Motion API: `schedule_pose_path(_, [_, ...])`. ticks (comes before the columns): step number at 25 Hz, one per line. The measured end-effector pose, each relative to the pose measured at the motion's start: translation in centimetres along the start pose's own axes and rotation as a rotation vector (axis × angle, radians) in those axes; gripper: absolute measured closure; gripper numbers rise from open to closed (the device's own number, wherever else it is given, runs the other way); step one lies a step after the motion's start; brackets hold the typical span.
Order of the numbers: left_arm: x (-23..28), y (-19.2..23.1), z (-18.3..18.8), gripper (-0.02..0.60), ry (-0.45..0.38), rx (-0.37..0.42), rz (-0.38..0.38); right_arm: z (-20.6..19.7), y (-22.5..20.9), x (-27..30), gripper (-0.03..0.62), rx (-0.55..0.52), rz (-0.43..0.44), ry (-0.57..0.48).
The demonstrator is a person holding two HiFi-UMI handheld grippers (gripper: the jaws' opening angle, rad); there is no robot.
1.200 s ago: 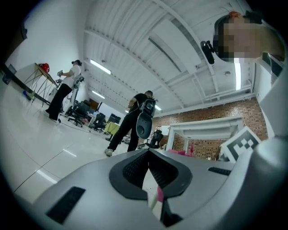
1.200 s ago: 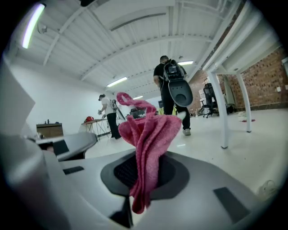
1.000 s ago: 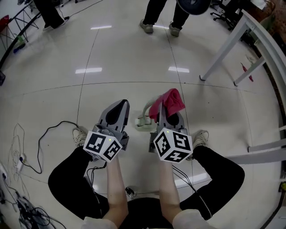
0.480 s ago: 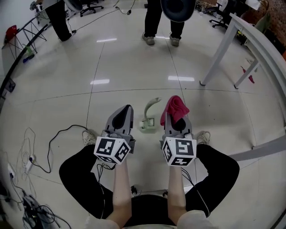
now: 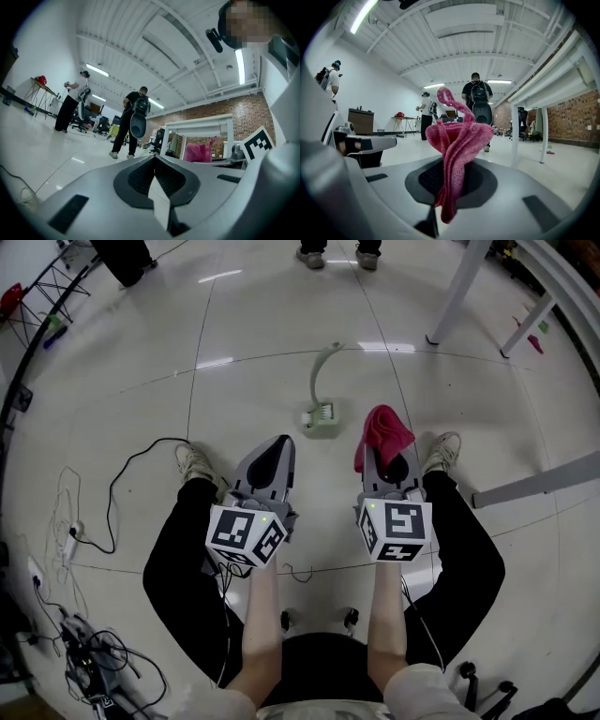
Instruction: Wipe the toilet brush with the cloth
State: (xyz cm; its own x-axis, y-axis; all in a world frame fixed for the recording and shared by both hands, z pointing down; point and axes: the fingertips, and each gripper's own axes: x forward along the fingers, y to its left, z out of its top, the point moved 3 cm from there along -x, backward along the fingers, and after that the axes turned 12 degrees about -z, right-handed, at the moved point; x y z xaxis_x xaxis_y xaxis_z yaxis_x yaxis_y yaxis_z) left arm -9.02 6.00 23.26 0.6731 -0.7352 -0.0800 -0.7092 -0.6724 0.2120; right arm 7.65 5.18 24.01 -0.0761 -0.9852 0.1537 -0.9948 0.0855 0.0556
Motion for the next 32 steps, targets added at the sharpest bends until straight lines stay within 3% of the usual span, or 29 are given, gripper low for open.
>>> schedule_pose_path(11, [-12.3,-10.8,2.3,0.578,-0.079,0.022,0.042,-0.3,3.1,-16.6,0.562,0.033,0.087,-0.019])
schedule_pose_path(16, [-17.0,-18.2,4.1,0.578,-0.088,0.064,0.015,1.0,2.2,-25.2,0.562,0.080,0.088,-0.044])
schedule_pose_path(22, [-23.0,-23.2,7.7,0.578,-0.139,0.100,0.032,3.5,2.6,-33.6,0.562,0.109,0.112,-0.087])
schedule_pose_path(32, [-32.0,-28.0,5.1,0.578,-0.125,0.113,0.097,0.7,5.9,-42.4,0.562,0.129,0.130,-0.105])
